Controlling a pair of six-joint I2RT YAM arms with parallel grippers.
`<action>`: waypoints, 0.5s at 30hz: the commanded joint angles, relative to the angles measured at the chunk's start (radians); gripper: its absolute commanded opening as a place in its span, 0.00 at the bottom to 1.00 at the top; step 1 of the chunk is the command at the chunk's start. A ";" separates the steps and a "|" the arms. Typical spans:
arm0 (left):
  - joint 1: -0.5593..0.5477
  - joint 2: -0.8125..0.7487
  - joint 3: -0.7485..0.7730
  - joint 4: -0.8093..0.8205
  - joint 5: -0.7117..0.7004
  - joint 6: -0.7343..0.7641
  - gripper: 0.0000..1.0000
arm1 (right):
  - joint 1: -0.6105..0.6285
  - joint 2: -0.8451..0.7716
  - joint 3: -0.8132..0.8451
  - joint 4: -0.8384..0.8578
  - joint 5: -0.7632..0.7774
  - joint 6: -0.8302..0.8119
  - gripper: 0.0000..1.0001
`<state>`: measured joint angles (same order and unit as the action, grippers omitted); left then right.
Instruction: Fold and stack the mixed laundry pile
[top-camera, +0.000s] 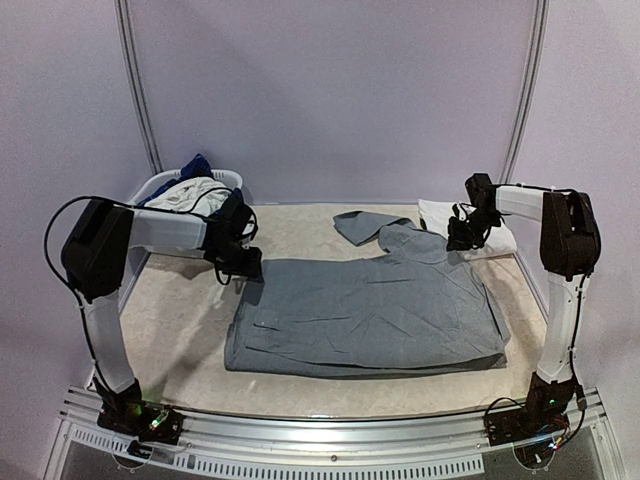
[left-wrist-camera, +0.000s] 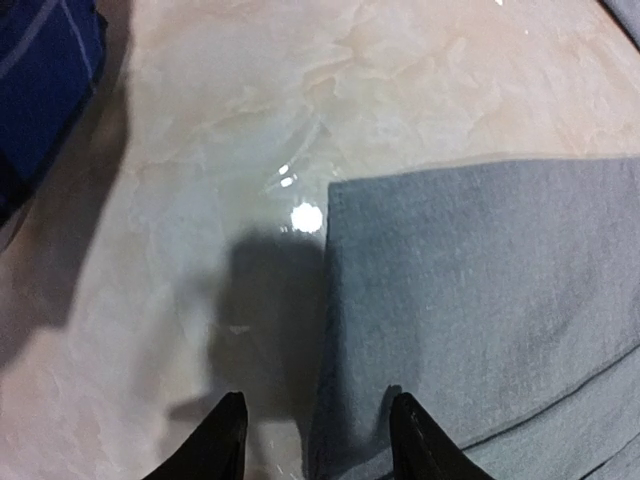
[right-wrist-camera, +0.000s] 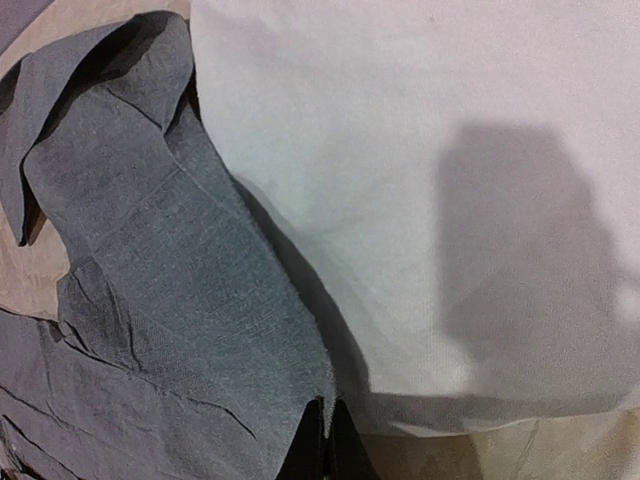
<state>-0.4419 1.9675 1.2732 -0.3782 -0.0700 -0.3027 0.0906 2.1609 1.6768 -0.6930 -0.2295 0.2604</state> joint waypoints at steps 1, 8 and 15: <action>0.018 0.056 0.069 0.006 0.019 0.019 0.50 | -0.003 -0.002 0.015 0.007 -0.011 -0.004 0.00; 0.027 0.122 0.150 -0.011 0.051 0.006 0.46 | -0.004 -0.015 0.005 0.010 -0.011 -0.006 0.00; 0.037 0.191 0.213 -0.057 0.051 -0.002 0.28 | -0.003 -0.022 0.000 0.020 -0.023 -0.006 0.00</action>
<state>-0.4248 2.1078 1.4448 -0.3897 -0.0364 -0.3004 0.0906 2.1609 1.6764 -0.6910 -0.2405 0.2600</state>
